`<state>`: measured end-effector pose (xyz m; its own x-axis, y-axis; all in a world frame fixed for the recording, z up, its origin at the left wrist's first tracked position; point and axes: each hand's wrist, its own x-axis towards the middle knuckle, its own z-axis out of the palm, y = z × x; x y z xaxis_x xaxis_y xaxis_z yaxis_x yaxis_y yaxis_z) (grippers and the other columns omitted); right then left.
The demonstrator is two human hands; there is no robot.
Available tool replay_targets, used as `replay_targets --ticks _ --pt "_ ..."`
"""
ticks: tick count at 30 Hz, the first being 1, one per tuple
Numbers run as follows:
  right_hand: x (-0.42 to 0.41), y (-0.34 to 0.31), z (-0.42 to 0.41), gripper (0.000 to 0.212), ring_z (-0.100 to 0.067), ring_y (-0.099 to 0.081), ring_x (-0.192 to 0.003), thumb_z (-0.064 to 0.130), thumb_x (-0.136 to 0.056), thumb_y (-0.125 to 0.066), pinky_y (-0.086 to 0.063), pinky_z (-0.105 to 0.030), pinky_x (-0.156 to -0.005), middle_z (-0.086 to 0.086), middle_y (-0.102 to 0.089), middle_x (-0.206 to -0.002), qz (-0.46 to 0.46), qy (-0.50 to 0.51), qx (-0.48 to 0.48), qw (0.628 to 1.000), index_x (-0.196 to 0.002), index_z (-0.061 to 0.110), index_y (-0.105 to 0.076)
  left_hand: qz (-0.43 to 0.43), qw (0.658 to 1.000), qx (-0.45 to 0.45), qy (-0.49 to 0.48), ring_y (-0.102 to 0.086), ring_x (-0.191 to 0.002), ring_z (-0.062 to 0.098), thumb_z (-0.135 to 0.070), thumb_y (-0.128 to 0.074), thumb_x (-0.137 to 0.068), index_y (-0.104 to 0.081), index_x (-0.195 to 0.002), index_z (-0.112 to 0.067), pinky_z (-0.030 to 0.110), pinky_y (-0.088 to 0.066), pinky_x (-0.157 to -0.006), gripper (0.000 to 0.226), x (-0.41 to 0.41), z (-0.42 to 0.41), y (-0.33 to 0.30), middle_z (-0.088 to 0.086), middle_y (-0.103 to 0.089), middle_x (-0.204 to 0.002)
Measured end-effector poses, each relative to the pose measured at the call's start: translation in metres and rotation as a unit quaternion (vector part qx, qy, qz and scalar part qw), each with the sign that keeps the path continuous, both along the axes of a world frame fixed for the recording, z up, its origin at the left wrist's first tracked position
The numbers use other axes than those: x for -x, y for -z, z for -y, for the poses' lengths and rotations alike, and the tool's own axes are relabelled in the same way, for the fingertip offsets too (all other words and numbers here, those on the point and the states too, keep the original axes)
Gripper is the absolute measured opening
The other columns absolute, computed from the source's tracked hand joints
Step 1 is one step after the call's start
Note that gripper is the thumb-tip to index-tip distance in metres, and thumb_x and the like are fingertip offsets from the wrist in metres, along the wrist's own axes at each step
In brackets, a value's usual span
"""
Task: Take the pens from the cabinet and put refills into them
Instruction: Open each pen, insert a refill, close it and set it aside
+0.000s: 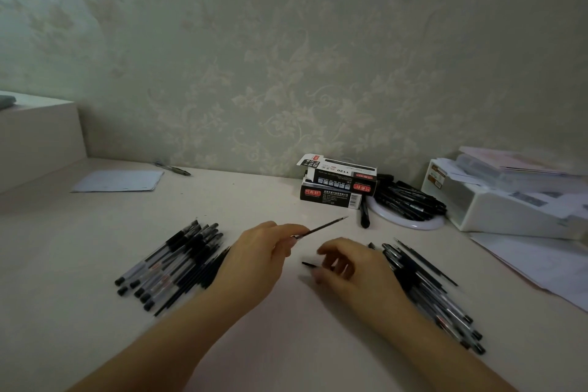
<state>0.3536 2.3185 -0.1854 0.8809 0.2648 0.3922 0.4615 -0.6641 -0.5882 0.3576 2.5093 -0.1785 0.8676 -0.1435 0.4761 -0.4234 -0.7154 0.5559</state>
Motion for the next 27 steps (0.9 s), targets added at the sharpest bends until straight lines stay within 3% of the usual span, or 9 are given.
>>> replay_targets --ticks 2,5,7,10,12,14,18,22,27 --pt "-0.001 -0.005 0.000 0.012 0.000 -0.065 -0.079 0.032 -0.086 -0.072 -0.050 -0.011 -0.070 0.013 -0.071 -0.083 -0.051 0.031 -0.140 0.988 -0.098 0.029 -0.069 0.013 1.000 0.014 0.013 -0.053 -0.074 -0.004 -0.022 -0.048 -0.099 -0.063 -0.119 -0.041 0.008 -0.038 -0.064 0.032 0.002 0.003 -0.001 -0.012 -0.061 -0.084" --pt "-0.002 -0.007 0.001 0.013 -0.010 -0.072 -0.078 0.026 -0.089 -0.068 -0.055 -0.016 -0.067 0.000 -0.077 -0.089 -0.193 0.014 -0.371 0.908 -0.098 0.020 -0.075 0.022 0.998 0.005 0.051 -0.053 -0.076 -0.004 -0.022 -0.048 -0.099 -0.062 -0.122 -0.040 0.009 -0.039 -0.066 0.033 0.007 0.009 -0.002 -0.011 -0.060 -0.085" --pt "-0.002 -0.006 0.002 0.014 -0.012 -0.070 -0.079 0.021 -0.088 -0.067 -0.055 -0.018 -0.068 -0.007 -0.076 -0.093 -0.241 0.001 -0.446 0.862 -0.095 0.015 -0.077 0.032 0.997 -0.015 0.071 -0.053 -0.075 0.003 -0.023 -0.048 -0.099 -0.060 -0.126 -0.041 0.017 -0.043 -0.067 0.034 0.008 0.013 -0.001 -0.009 -0.059 -0.084" --pt "-0.006 -0.009 0.006 0.014 -0.013 -0.071 -0.078 0.017 -0.092 -0.062 -0.057 -0.021 -0.069 -0.007 -0.076 -0.092 -0.221 0.029 -0.523 0.823 -0.095 0.010 -0.073 0.042 0.997 -0.024 0.065 -0.051 -0.073 0.002 -0.025 -0.047 -0.099 -0.058 -0.128 -0.038 0.017 -0.042 -0.067 0.033 0.008 0.013 0.000 -0.014 -0.054 -0.083" --pt "-0.011 -0.016 0.015 0.014 -0.012 -0.072 -0.078 0.018 -0.097 -0.055 -0.057 -0.020 -0.067 -0.004 -0.076 -0.090 -0.156 0.074 -0.541 0.823 -0.098 0.009 -0.066 0.043 0.997 -0.020 0.056 -0.053 -0.076 0.002 -0.027 -0.047 -0.099 -0.057 -0.130 -0.035 0.016 -0.044 -0.070 0.033 0.006 0.011 0.001 -0.015 -0.057 -0.088" --pt "-0.015 -0.023 0.028 0.011 -0.009 -0.070 -0.075 0.022 -0.098 -0.053 -0.055 -0.019 -0.062 0.002 -0.075 -0.084 -0.069 0.120 -0.481 0.866 -0.096 0.018 -0.064 0.037 0.998 -0.012 0.044 -0.057 -0.078 0.001 -0.029 -0.047 -0.099 -0.054 -0.131 -0.034 0.014 -0.046 -0.072 0.033 0.005 0.007 0.002 -0.016 -0.060 -0.090" --pt "-0.021 -0.022 0.057 0.009 -0.003 -0.062 -0.070 0.023 -0.094 -0.062 -0.043 -0.014 -0.060 0.012 -0.066 -0.074 0.053 0.221 -0.161 0.960 -0.089 0.029 -0.067 0.023 1.000 -0.014 0.006 -0.058 -0.073 0.002 -0.032 -0.048 -0.098 -0.058 -0.125 -0.031 0.013 -0.047 -0.070 0.029 0.001 0.003 0.002 -0.015 -0.061 -0.089" --pt "-0.021 -0.015 0.074 0.012 -0.009 -0.061 -0.064 0.014 -0.092 -0.065 -0.051 -0.028 -0.061 0.005 -0.067 -0.072 0.065 0.281 -0.001 0.957 -0.086 0.014 -0.075 0.012 1.000 -0.020 -0.021 -0.053 -0.068 -0.006 -0.034 -0.055 -0.095 -0.063 -0.113 -0.030 0.003 -0.039 -0.062 0.020 0.000 0.000 0.004 -0.019 -0.059 -0.092" --pt "-0.024 -0.011 0.080 0.021 -0.021 -0.063 -0.066 0.013 -0.094 -0.061 -0.056 -0.037 -0.067 -0.007 -0.069 -0.070 0.002 0.314 0.097 0.945 -0.079 0.009 -0.075 -0.001 0.997 -0.040 -0.069 -0.051 -0.068 0.000 -0.031 -0.060 -0.091 -0.065 -0.105 -0.027 0.008 -0.035 -0.064 0.016 -0.003 -0.008 0.006 -0.015 -0.062 -0.093"
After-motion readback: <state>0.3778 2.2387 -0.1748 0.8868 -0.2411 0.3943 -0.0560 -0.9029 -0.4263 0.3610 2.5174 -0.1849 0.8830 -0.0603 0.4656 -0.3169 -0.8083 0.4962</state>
